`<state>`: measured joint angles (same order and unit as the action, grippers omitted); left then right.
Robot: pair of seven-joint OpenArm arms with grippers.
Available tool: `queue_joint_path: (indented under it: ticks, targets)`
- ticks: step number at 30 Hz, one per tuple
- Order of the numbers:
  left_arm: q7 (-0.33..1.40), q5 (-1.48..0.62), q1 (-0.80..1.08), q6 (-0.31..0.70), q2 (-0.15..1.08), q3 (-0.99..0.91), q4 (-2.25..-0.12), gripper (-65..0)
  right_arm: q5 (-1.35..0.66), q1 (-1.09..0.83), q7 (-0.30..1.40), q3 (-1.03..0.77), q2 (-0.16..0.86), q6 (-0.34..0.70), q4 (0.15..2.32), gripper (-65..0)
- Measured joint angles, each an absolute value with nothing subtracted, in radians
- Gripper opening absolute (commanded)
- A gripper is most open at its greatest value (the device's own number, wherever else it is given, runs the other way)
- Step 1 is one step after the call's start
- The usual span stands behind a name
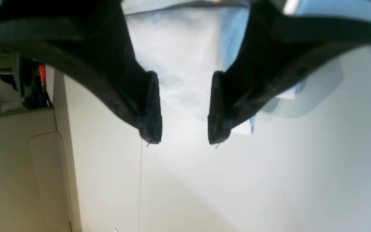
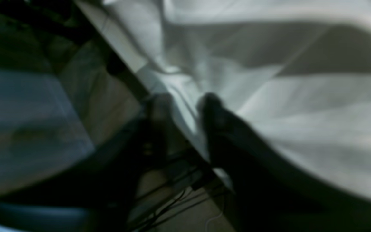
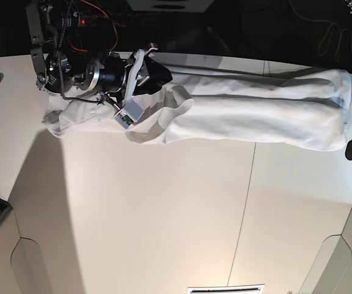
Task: Layout the t-shirt on the table in an organized manner, then fold the t-shirt properly
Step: 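Move the right gripper along the folded strip toward its middle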
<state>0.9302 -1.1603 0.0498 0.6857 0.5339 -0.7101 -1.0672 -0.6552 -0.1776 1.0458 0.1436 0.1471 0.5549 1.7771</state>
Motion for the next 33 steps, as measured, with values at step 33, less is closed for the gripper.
queue_joint_path:
  ticks: [33]
  targets:
    - [0.927,-1.160,0.050,0.686,0.532,-0.710,-1.067,-37.7,-0.187,-0.144,0.855,0.063,0.102,0.194,1.914,-65.0]
